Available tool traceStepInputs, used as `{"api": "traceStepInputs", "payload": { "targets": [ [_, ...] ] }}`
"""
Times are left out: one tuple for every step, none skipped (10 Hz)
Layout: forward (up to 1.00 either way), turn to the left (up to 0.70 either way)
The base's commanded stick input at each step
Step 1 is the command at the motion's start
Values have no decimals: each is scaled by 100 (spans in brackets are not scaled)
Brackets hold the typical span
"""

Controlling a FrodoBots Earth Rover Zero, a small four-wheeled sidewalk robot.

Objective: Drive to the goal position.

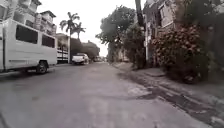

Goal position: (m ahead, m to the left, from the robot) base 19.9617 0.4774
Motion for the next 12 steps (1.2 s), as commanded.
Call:
{"api": "traceStepInputs", "payload": {
  "targets": [
    [100, 0],
    [100, 0],
    [100, 0],
    [100, 0],
    [100, 0],
    [100, 0],
    [100, 0],
    [100, 0],
    [100, 0],
    [100, 0],
    [100, 0],
    [100, 0]
  ]
}}
